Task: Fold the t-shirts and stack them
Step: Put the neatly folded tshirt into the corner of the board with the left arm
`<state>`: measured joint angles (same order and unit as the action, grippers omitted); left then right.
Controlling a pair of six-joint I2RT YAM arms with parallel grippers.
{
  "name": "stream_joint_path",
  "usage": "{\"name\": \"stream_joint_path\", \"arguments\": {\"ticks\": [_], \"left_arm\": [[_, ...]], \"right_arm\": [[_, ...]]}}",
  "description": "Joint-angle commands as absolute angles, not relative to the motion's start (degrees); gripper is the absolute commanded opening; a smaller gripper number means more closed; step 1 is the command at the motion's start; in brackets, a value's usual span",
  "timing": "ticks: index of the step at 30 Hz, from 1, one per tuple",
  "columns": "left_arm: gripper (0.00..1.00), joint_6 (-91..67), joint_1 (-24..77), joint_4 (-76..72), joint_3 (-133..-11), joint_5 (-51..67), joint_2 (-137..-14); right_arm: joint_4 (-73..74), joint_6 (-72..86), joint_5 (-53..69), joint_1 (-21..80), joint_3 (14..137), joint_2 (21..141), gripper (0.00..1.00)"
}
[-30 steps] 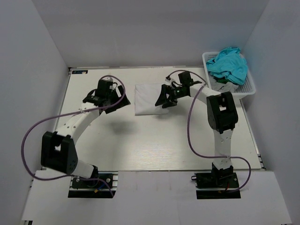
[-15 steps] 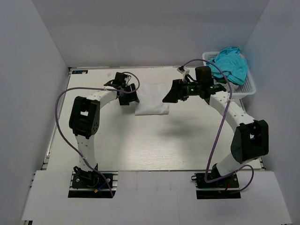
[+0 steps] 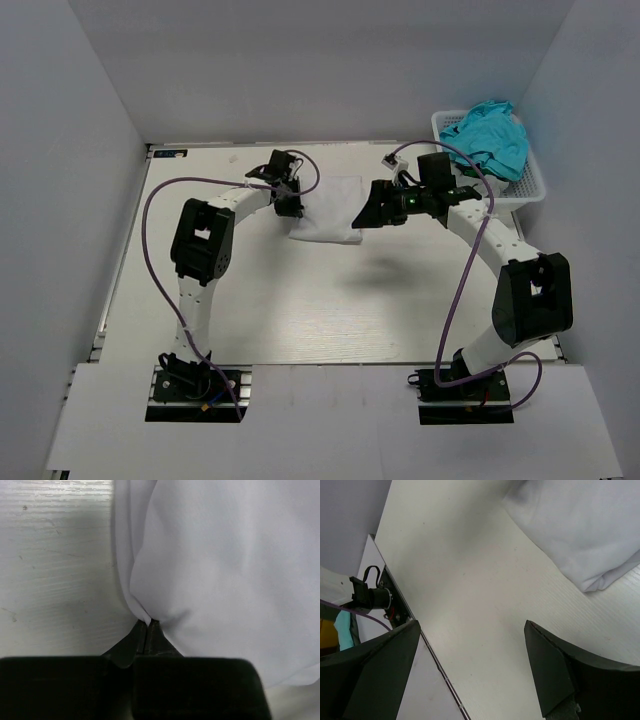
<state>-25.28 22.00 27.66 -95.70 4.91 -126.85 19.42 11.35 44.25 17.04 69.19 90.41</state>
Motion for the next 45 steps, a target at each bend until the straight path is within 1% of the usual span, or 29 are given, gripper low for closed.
{"name": "stream_joint_path", "arguments": {"ticks": [1,2,5,6,8,9,16,22,28,31,35,38,45], "left_arm": [[0.0,-23.8,22.1,32.8,-96.7,0.3,-128.5],[0.0,-23.8,22.1,32.8,-96.7,-1.0,-128.5],[0.0,-23.3,22.1,34.6,-96.7,-10.5,-126.2],[0.0,-23.3,21.6,35.6,-97.2,-15.5,-125.7],[0.0,-23.3,20.4,37.7,-97.8,-19.0,-124.7],[0.0,-23.3,20.4,37.7,-97.8,-23.0,-123.8],[0.0,-17.5,15.8,37.0,-97.8,-31.8,-120.3],[0.0,-12.1,8.8,38.8,-105.2,-39.9,-123.8],[0.0,-9.9,-0.6,40.2,-111.7,-38.9,-127.3],[0.0,-7.3,-2.8,37.8,-114.0,-38.8,-129.1],[0.0,-5.8,-6.5,39.0,-124.5,-36.2,-134.3],[0.0,-5.2,-8.2,39.7,-129.7,-35.1,-137.9],[0.0,-4.7,-9.5,37.0,-129.0,-30.8,-139.1]], "right_arm": [[18.5,11.5,43.9,16.4,68.3,90.6,0.9],[19.2,11.7,43.4,16.4,68.2,90.5,0.9],[19.6,11.2,42.5,16.1,67.9,90.3,0.9],[19.7,11.0,41.8,15.9,67.8,90.2,0.9],[20.0,11.0,40.5,15.9,67.3,89.9,0.9],[20.3,11.0,40.1,15.9,67.2,89.7,0.9],[22.5,9.7,37.4,15.9,66.6,89.0,0.9],[22.7,9.8,36.9,15.9,66.7,88.8,0.9],[22.9,9.7,36.1,16.0,67.3,90.2,0.9],[23.1,9.8,36.2,15.8,68.3,92.2,0.9],[24.2,9.6,36.7,15.9,69.9,94.7,0.9],[24.3,9.6,36.6,15.8,71.2,95.5,0.9],[25.4,9.1,36.2,15.8,74.6,97.5,0.9]]}}
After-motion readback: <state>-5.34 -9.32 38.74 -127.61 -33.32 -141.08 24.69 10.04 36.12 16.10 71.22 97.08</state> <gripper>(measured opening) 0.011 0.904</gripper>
